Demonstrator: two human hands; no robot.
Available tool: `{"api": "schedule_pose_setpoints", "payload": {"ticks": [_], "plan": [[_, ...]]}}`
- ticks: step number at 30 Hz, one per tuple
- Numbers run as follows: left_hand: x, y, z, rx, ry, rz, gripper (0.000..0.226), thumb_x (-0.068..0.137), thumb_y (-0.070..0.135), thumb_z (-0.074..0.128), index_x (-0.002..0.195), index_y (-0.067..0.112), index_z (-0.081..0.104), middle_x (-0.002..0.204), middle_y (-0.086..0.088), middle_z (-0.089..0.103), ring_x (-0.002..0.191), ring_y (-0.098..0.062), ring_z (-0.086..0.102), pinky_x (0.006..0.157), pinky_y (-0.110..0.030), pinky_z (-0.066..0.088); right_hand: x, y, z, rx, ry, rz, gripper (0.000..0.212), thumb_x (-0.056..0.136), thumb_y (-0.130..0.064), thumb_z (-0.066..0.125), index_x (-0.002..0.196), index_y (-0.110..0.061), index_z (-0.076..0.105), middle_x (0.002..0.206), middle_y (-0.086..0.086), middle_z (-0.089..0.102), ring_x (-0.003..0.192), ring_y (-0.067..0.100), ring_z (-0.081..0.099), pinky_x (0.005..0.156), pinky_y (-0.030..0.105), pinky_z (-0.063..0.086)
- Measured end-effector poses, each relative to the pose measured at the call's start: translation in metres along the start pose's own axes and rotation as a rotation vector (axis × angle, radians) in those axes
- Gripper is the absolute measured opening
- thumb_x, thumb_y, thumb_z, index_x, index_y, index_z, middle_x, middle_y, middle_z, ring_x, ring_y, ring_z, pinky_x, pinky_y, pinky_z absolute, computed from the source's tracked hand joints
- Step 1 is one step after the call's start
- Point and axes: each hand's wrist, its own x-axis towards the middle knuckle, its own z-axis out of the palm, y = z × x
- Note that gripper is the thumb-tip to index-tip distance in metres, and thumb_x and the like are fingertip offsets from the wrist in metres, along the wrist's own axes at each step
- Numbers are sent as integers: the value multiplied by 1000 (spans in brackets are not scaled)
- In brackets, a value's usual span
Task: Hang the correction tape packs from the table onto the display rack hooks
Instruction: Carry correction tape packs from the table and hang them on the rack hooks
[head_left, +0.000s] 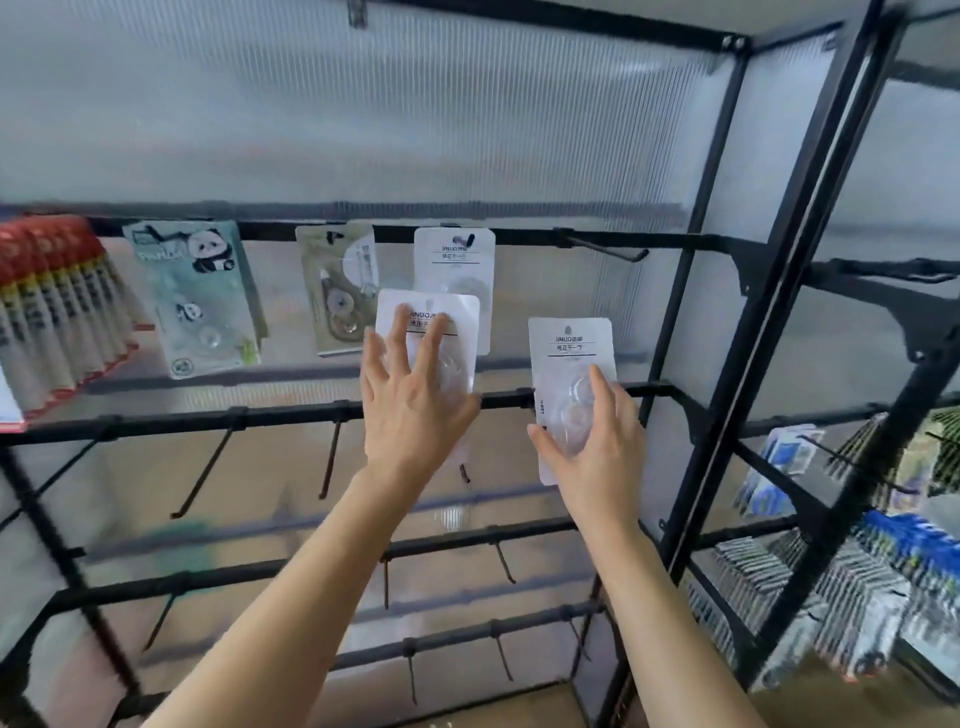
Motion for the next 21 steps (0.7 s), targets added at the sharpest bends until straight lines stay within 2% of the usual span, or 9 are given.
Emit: {"api": "schedule_pose_setpoints", "payload": {"ticks": [5, 8, 13, 18, 21], "plan": [[35, 9, 12, 13, 83, 75, 77, 82, 40, 70, 147, 30, 31, 160, -6, 8, 145, -41, -2, 115, -54, 11, 25, 14, 16, 21, -34, 9, 83, 76, -37, 78, 145, -14, 38, 143, 15, 39, 127, 32, 40, 99, 45, 42], [50, 17, 21, 41, 118, 73, 74, 81, 37, 71, 146, 31, 35, 159, -7, 12, 144, -43, 1, 115, -54, 12, 38, 20, 25, 47, -46, -16, 84, 75, -37, 78, 145, -14, 38, 141, 15, 40, 125, 33, 42, 99, 49, 44], [68, 30, 32, 91, 139, 64, 77, 82, 38, 70, 148, 33, 31, 160, -6, 8, 145, -41, -2, 115, -54, 13, 55, 31, 34, 112, -78, -35, 84, 75, -45, 71, 146, -18, 35, 142, 15, 39, 130, 35, 38, 98, 58, 43], [77, 39, 44, 94, 232, 37, 75, 77, 36, 73, 144, 30, 40, 158, -10, 19, 143, -46, 7, 111, -57, 21, 66, 39, 38, 134, -92, -59, 84, 75, -51, 64, 146, -17, 35, 141, 15, 40, 130, 34, 38, 95, 59, 44], [77, 41, 52, 133, 185, -14, 74, 83, 38, 68, 148, 32, 32, 160, -7, 9, 145, -42, -2, 115, -53, 13, 72, 43, 39, 137, -89, -75, 84, 74, -49, 67, 145, -15, 36, 140, 15, 41, 128, 34, 40, 94, 57, 46]]}}
